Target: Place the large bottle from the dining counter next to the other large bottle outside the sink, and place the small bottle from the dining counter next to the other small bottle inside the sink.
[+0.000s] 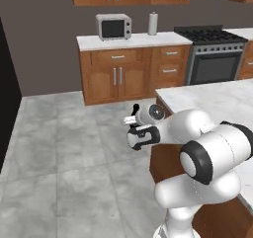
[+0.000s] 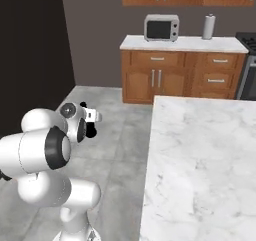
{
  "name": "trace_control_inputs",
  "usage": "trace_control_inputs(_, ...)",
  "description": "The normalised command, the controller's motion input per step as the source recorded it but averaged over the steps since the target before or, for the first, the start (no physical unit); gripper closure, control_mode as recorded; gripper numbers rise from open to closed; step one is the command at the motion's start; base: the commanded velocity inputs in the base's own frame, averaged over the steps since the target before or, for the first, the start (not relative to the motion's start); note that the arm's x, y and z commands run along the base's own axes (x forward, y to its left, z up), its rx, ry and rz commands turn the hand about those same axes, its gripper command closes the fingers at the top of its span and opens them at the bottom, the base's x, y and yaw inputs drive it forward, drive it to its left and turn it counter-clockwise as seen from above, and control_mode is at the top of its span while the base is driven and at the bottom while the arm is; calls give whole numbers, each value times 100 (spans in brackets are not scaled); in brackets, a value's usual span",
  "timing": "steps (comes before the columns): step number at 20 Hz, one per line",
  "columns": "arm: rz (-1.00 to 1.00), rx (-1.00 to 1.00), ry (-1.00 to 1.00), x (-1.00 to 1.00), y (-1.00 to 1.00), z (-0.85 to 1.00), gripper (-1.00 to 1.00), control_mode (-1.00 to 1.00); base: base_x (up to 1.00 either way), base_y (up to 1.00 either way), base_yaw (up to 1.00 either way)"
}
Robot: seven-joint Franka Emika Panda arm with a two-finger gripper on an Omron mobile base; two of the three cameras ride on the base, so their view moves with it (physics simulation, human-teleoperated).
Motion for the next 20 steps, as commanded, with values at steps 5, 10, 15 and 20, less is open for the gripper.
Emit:
trace_control_inputs(5, 0, 0, 0, 0, 0, 0, 100, 100, 86, 40, -19)
trace_control_inputs(10, 0, 0, 0, 0, 0, 0, 100, 100, 80, 45, -21)
trace_control_inputs(15, 0, 0, 0, 0, 0, 0, 100, 100, 69, 54, -23)
trace_control_inputs(20, 0, 0, 0, 0, 0, 0, 100, 100, 57, 57, -27)
